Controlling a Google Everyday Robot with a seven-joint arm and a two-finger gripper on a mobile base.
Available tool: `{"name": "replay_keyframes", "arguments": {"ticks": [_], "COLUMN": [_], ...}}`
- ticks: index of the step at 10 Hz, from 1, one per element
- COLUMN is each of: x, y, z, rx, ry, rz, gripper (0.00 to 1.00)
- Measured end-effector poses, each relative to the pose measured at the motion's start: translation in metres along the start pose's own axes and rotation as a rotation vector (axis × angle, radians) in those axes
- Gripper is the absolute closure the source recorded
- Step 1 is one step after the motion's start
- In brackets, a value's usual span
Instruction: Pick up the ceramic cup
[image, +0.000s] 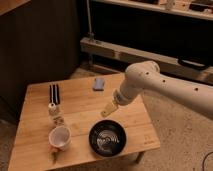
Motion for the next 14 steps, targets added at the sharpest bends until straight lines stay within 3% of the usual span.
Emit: {"name": "replay_keyframes", "arguments": {"ticks": [2,4,7,9,11,14], "x": [0.000,0.001,0.013,0.017,0.005,-0.036], "y": [0.001,0.022,0.091,0.140,0.173,0.204], "z": [0.000,-0.009,-0.017,-0.016,-0.009,0.003], "rx": [0.014,0.063,0.109,0.121,0.106,0.047], "ry": [-0.002,-0.004,0.005,0.014,0.014,0.003], "rz": [-0.004,-0.014,-0.053,-0.095,-0.130,-0.190], "gripper": [0.20,0.20,0.20,0.20,0.20,0.20]}}
